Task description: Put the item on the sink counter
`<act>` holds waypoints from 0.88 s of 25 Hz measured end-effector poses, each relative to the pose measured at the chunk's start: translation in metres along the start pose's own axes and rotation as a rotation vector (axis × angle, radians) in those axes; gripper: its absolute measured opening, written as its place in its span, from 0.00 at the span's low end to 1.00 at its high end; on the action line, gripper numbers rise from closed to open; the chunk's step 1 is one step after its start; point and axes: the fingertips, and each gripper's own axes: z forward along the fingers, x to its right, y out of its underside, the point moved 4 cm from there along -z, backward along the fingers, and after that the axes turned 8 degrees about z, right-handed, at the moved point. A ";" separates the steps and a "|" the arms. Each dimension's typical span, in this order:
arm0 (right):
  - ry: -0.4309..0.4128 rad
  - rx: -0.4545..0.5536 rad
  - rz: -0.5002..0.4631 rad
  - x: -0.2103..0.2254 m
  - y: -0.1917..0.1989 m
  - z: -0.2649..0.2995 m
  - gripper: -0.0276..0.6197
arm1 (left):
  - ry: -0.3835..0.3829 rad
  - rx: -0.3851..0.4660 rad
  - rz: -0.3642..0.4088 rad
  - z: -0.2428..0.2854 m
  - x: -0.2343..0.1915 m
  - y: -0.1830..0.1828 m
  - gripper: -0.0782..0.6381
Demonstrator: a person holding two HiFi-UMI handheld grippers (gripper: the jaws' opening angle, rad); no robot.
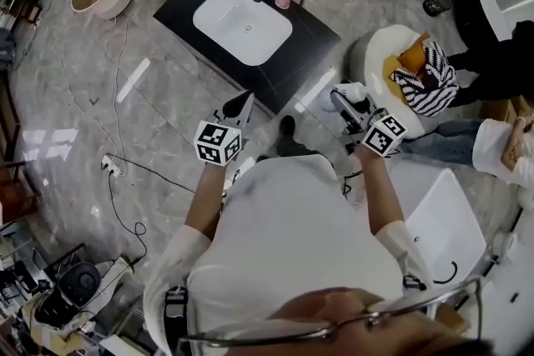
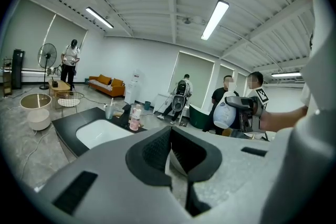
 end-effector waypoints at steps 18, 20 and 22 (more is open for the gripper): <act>-0.020 -0.169 -0.048 0.111 -0.037 0.077 0.44 | -0.077 -0.079 -0.047 0.092 -0.028 -0.020 0.12; -0.026 -0.198 -0.066 0.124 -0.039 0.085 0.44 | -0.086 -0.086 -0.053 0.101 -0.028 -0.021 0.12; -0.033 -0.224 -0.075 0.135 -0.040 0.093 0.44 | -0.095 -0.093 -0.061 0.109 -0.028 -0.022 0.12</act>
